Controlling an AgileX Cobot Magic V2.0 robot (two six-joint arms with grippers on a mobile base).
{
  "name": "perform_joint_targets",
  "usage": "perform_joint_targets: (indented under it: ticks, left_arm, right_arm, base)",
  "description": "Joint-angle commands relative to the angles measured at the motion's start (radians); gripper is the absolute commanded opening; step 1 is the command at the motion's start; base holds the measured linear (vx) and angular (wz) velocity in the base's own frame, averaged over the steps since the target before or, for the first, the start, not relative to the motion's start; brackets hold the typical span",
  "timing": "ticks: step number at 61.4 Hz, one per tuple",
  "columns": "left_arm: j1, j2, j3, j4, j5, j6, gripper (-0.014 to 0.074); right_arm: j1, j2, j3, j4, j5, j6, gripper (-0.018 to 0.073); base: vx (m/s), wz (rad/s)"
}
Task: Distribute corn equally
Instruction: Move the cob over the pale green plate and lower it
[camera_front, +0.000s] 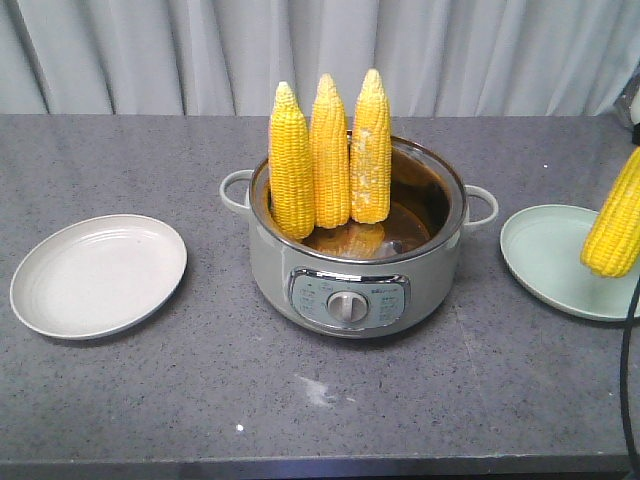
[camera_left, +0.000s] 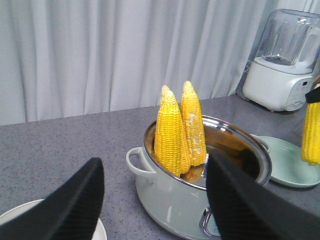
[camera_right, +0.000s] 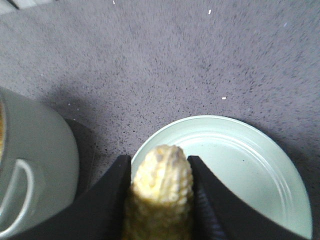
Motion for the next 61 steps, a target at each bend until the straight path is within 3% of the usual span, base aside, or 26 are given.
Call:
perform_joint_targets:
  ticks: [1,24,32,49,61]
  left_arm:
    - [-0.007,0.004,-0.034,-0.035,-0.04,-0.004,0.044]
    - [-0.007,0.004,-0.034,-0.035,-0.043,-0.004,0.044]
    - [-0.007,0.004,-0.034,-0.036,-0.05,-0.004,0.044]
    - [-0.007,0.004,-0.034,-0.036,-0.05,-0.004,0.044]
    - [-0.007,0.004,-0.034,-0.036,-0.05,-0.004,0.044]
  right_arm:
    - [-0.006,0.023,-0.068,0.076,-0.02,-0.03,0.0004]
    - [-0.006,0.223,-0.27,0.072,0.147,0.0,0.0062]
    - [-0.006,0.238,-0.27,0.062,0.152,0.008,0.015]
    - [-0.006,0.24,-0.27,-0.033,0.143,0.067,0.0429]
    - [-0.006,0.24,-0.27,-0.031,0.124,0.085,0.0472]
  base:
    - [0.0,0.0]
    - [0.0,0.0]
    - [0.0,0.0]
    - [0.0,0.0]
    - [0.0,0.0]
